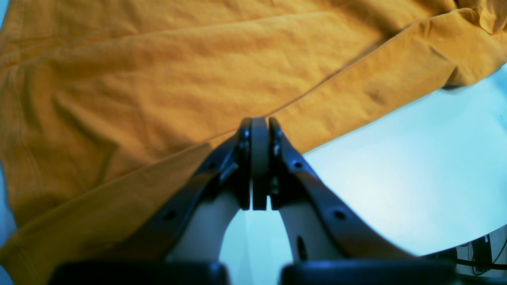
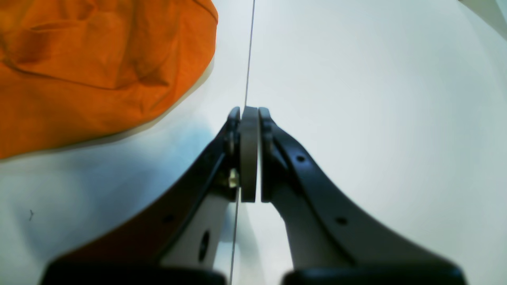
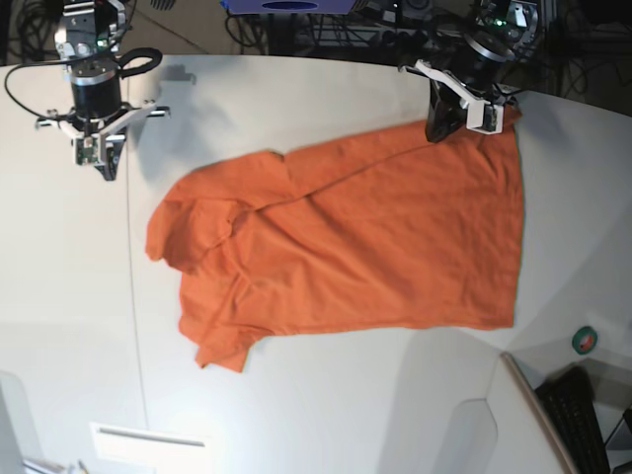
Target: Layout the t-shirt on the table in an organized manner, then fold the t-shirt properly
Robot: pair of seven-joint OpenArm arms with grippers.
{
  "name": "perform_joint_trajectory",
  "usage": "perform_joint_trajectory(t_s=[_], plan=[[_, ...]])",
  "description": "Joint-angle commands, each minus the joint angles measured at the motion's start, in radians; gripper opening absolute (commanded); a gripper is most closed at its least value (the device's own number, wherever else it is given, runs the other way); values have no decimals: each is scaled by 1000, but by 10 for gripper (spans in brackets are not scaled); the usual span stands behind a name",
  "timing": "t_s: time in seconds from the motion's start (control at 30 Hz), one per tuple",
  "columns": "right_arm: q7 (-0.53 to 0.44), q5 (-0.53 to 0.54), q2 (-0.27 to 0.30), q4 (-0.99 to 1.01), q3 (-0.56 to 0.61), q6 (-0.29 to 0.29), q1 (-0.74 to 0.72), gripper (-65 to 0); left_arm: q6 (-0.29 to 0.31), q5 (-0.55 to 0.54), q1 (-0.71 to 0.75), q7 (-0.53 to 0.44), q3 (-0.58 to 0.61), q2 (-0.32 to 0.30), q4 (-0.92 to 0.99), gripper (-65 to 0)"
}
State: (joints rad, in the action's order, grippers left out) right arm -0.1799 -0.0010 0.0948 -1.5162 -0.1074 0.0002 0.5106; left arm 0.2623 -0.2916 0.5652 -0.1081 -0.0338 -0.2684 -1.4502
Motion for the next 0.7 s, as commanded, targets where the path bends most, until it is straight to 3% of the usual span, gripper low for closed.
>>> perform_joint_trajectory(t_s=[0.0, 0.67], plan=[[-28, 3, 4, -16, -4, -6, 0, -650, 1, -7, 5, -18, -4, -4, -11, -650], [-25, 3, 0, 6, -2, -6, 0, -650, 1, -7, 0, -17, -4, -4, -11, -650]])
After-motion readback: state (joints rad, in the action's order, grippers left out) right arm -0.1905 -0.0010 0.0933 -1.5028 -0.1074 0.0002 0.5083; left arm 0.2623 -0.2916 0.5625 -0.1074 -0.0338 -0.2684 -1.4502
